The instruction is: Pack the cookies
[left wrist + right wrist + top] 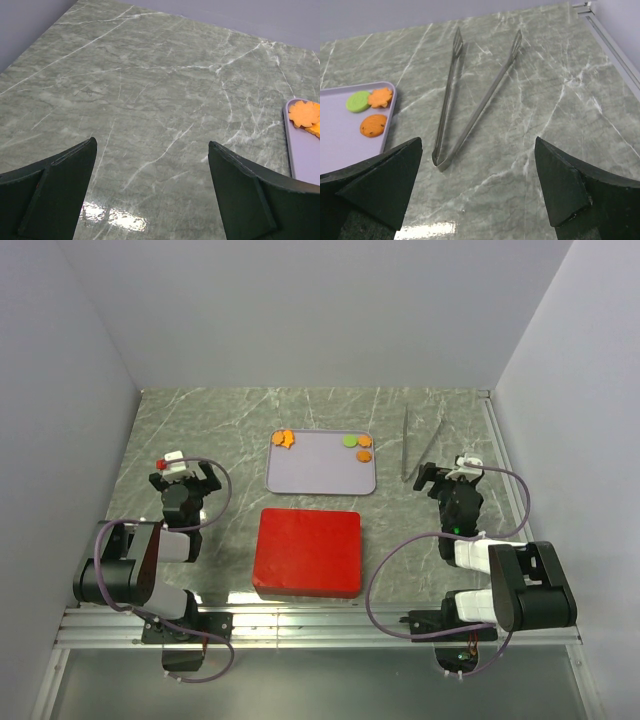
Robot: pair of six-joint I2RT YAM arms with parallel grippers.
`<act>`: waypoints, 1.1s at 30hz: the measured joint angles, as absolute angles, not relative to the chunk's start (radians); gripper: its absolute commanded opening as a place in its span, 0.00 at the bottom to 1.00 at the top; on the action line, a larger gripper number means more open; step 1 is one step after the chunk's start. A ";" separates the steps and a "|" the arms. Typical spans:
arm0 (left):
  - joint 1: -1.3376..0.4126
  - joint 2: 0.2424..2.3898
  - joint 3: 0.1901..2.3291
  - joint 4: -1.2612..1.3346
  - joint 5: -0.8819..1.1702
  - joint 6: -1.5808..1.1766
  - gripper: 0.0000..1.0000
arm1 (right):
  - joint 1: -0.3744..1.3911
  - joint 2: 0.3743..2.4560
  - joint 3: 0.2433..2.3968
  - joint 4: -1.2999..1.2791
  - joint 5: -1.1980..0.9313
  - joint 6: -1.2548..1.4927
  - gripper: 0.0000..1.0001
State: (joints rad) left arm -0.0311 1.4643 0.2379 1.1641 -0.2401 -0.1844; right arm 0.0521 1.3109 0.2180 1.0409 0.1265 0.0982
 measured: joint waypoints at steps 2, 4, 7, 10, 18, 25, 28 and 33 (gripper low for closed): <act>-0.031 1.464 0.238 1.164 -0.240 -0.184 0.99 | 0.052 1.311 0.218 1.045 0.110 0.089 1.00; -0.031 1.464 0.238 1.164 -0.240 -0.184 0.99 | 0.052 1.311 0.218 1.047 0.103 0.084 1.00; -0.031 1.464 0.238 1.164 -0.240 -0.184 0.99 | 0.052 1.311 0.218 1.048 0.096 0.081 1.00; -0.031 1.464 0.238 1.164 -0.240 -0.184 0.99 | 0.052 1.311 0.218 1.049 0.092 0.079 1.00; -0.031 1.464 0.238 1.164 -0.240 -0.184 0.99 | 0.052 1.311 0.218 1.054 0.088 0.079 1.00; -0.031 1.464 0.238 1.164 -0.240 -0.184 0.99 | 0.052 1.311 0.218 1.054 0.088 0.076 1.00; -0.031 1.464 0.238 1.164 -0.240 -0.184 0.99 | 0.052 1.311 0.218 1.054 0.087 0.076 1.00; -0.031 1.464 0.238 1.164 -0.240 -0.184 0.99 | 0.052 1.311 0.218 1.054 0.087 0.076 1.00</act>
